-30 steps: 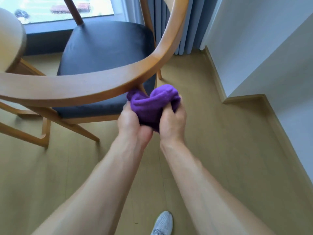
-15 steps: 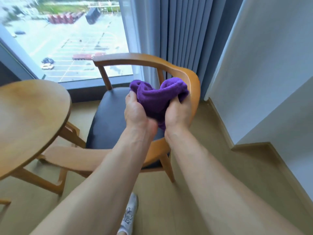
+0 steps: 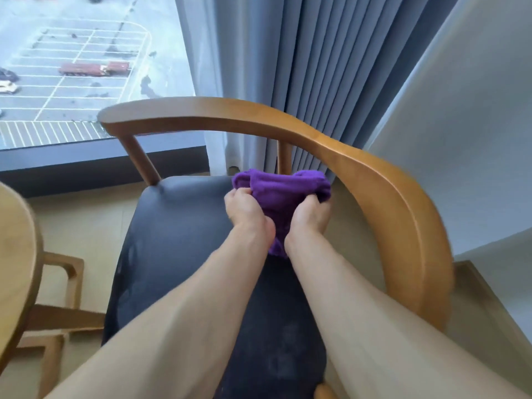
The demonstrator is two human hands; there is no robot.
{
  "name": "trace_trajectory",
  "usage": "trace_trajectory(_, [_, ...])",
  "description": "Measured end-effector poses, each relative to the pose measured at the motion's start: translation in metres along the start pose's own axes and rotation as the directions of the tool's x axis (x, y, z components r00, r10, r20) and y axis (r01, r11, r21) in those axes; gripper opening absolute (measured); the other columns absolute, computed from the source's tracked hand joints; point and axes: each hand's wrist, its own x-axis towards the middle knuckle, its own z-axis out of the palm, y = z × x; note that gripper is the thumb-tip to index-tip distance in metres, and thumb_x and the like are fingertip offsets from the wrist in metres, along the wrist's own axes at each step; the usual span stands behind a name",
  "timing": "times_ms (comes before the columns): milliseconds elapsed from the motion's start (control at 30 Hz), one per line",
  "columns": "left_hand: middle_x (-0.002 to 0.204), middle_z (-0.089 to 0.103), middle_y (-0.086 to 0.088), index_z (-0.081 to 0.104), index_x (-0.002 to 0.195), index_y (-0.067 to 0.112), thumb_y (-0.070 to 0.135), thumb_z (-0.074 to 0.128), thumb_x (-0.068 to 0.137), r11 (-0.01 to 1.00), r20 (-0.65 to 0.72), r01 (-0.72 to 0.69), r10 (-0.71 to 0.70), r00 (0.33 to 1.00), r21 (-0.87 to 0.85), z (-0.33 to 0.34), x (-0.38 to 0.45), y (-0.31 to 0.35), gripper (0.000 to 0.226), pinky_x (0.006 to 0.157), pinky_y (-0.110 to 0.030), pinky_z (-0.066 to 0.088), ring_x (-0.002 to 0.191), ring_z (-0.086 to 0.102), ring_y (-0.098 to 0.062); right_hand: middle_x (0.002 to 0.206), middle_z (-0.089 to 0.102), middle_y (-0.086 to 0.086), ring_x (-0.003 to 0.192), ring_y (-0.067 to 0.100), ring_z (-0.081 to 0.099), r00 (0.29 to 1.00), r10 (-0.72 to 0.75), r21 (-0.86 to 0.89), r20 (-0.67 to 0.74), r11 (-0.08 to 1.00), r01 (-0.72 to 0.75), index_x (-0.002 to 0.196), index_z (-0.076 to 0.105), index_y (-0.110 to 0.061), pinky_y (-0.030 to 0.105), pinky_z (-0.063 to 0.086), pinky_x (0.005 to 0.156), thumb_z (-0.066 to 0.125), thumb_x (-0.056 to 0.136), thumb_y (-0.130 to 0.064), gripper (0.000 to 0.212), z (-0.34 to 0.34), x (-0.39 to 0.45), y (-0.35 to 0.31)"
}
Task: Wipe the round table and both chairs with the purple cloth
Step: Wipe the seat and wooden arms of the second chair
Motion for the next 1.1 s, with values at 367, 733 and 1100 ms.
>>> trace_trajectory(367, [0.107,0.071,-0.014,0.064,0.116,0.006,0.014,0.043,0.101,0.998,0.452,-0.035,0.009,0.892,0.051,0.094,0.129,0.016,0.027,0.093,-0.04,0.056,0.097,0.068,-0.024,0.14,0.056,-0.002,0.124,0.026,0.057,0.98,-0.16,0.218,-0.117,0.959,0.183,0.14,0.048,-0.041,0.051,0.044,0.109,0.037,0.089,-0.023,0.055,0.095,0.129,0.021])
trace_trajectory(733, [0.103,0.07,-0.011,0.066,0.097,0.015,0.039,0.048,0.095,0.913,0.62,-0.206,-0.064,0.782,0.353,0.08,0.166,-0.018,0.029,0.103,-0.054,0.049,0.103,0.066,-0.027,0.104,0.072,-0.008,0.1,0.021,0.069,0.975,-0.224,-0.153,-0.01,0.964,0.22,0.097,0.064,-0.039,0.047,0.053,0.096,0.053,0.085,-0.028,0.02,0.078,0.16,0.031])
trace_trajectory(1100, [0.087,0.058,-0.002,0.052,0.086,0.018,0.028,0.037,0.103,0.678,0.559,-0.473,0.109,0.822,0.562,0.07,0.162,-0.018,0.025,0.094,-0.043,0.045,0.088,0.055,-0.022,0.104,0.07,-0.002,0.091,0.026,0.069,0.973,-0.175,-0.473,-0.15,0.877,0.084,0.114,0.061,-0.027,0.049,0.058,0.085,0.055,0.075,-0.043,0.044,0.081,0.182,0.044])
